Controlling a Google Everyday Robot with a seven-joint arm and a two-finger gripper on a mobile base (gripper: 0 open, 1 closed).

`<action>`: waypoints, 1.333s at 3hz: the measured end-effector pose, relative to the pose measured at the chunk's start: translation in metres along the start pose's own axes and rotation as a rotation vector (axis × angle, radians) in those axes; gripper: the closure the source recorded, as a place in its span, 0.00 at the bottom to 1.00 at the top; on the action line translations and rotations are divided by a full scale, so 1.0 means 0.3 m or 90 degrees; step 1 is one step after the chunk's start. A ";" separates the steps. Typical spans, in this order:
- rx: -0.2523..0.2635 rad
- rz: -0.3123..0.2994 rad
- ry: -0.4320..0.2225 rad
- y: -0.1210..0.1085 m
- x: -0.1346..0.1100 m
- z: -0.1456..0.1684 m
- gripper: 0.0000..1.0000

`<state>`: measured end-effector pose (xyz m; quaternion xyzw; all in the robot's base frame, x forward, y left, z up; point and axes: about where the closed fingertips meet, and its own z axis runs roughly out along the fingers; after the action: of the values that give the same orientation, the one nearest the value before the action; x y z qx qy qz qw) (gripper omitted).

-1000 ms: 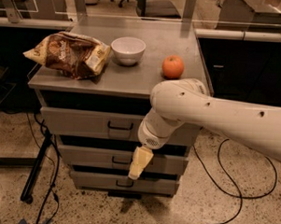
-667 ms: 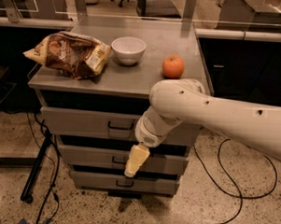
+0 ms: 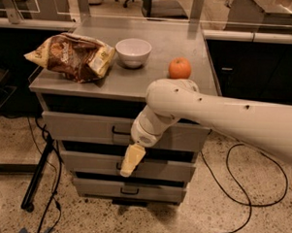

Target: Open top drawer

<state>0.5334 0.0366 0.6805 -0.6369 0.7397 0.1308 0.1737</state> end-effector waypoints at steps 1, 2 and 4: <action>-0.007 -0.009 -0.015 0.022 -0.102 0.098 0.00; -0.008 -0.008 -0.012 0.011 -0.099 0.106 0.00; -0.019 0.014 0.008 -0.045 -0.071 0.171 0.00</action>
Offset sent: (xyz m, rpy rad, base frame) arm 0.0067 0.0621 -0.0196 0.0366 0.0006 0.0226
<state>0.5540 0.0748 0.6434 -0.6322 0.7456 0.1393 0.1580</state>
